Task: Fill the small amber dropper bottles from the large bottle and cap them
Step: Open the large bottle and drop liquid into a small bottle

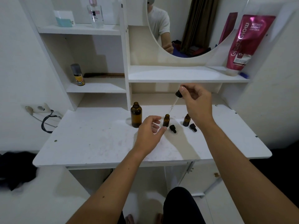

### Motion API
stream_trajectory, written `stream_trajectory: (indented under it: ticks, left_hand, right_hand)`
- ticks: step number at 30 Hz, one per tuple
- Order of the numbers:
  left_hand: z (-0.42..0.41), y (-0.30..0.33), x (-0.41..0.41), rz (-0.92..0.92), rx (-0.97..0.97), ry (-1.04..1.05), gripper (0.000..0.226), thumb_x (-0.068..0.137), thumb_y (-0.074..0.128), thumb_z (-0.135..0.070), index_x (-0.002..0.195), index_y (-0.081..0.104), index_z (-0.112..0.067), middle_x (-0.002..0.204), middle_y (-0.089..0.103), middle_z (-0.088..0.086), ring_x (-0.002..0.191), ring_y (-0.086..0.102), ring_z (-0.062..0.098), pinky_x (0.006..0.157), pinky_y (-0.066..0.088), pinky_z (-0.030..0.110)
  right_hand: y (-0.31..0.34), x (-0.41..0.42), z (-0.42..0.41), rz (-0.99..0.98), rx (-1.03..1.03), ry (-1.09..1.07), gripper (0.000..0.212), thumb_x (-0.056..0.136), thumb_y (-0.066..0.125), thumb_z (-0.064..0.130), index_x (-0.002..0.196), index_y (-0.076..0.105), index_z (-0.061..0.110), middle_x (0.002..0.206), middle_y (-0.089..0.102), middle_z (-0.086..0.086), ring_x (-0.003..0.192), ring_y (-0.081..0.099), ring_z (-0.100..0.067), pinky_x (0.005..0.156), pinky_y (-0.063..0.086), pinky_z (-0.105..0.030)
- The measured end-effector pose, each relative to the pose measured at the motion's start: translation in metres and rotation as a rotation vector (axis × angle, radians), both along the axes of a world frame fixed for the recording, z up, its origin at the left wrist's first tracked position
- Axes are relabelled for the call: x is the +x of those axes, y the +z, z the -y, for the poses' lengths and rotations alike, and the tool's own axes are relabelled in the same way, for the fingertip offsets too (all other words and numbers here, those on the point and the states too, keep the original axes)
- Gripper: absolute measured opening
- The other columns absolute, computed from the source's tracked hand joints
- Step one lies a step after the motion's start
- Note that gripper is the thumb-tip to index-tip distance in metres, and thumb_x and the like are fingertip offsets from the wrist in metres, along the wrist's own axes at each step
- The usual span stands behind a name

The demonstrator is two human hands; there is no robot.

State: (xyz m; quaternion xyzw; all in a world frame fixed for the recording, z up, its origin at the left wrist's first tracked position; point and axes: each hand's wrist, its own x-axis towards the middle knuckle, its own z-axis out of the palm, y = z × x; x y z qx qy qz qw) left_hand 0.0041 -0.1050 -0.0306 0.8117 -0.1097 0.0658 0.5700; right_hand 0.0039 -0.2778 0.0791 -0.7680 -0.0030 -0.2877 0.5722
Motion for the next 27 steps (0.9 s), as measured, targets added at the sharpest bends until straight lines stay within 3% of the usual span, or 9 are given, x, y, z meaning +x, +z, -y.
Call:
stream_trajectory:
  ticks: [6, 12, 17, 22, 27]
  left_hand:
    - [0.020, -0.002, 0.023, 0.006, 0.063, -0.014, 0.052, 0.088, 0.082, -0.031, 0.133, 0.057, -0.027, 0.127, 0.060, -0.012, 0.103, 0.063, 0.003, 0.085, 0.057, 0.018]
    - [0.025, -0.003, 0.033, 0.015, 0.087, -0.024, 0.032, 0.091, 0.078, -0.024, 0.120, 0.065, -0.022, 0.113, 0.068, -0.009, 0.092, 0.066, 0.003, 0.086, 0.059, 0.026]
    - [0.024, -0.006, 0.034, 0.025, 0.074, -0.020, 0.028, 0.092, 0.078, -0.024, 0.117, 0.066, -0.022, 0.109, 0.069, -0.010, 0.090, 0.065, 0.001, 0.080, 0.056, 0.019]
    - [0.023, -0.008, 0.036, 0.030, 0.100, -0.019, 0.029, 0.093, 0.077, -0.026, 0.119, 0.064, -0.024, 0.112, 0.068, -0.010, 0.093, 0.065, 0.003, 0.078, 0.053, 0.014]
    - [0.023, -0.009, 0.036, 0.051, 0.137, -0.022, 0.028, 0.094, 0.075, -0.027, 0.119, 0.063, -0.025, 0.112, 0.067, -0.010, 0.094, 0.066, 0.003, 0.080, 0.054, 0.016]
  right_hand:
    - [-0.008, 0.005, 0.005, -0.015, 0.001, -0.002, 0.015, 0.102, 0.070, 0.022, 0.115, 0.077, 0.017, 0.097, 0.080, 0.007, 0.095, 0.077, -0.008, 0.091, 0.059, -0.022]
    - [-0.017, 0.009, 0.003, -0.046, -0.017, 0.018, 0.015, 0.102, 0.071, 0.018, 0.114, 0.076, 0.011, 0.093, 0.080, 0.003, 0.088, 0.076, -0.002, 0.083, 0.057, -0.015]
    - [-0.022, 0.012, 0.003, -0.087, -0.014, 0.003, 0.011, 0.100, 0.073, 0.021, 0.107, 0.078, 0.015, 0.092, 0.081, 0.004, 0.082, 0.074, -0.004, 0.067, 0.057, -0.024]
    - [-0.028, 0.015, 0.000, -0.093, -0.065, -0.013, 0.008, 0.098, 0.074, 0.020, 0.096, 0.079, 0.014, 0.089, 0.081, 0.004, 0.069, 0.064, -0.001, 0.073, 0.049, -0.021]
    - [-0.028, 0.014, -0.001, -0.117, -0.064, -0.003, 0.009, 0.099, 0.073, 0.022, 0.101, 0.078, 0.015, 0.089, 0.081, 0.006, 0.076, 0.071, 0.001, 0.074, 0.053, -0.015]
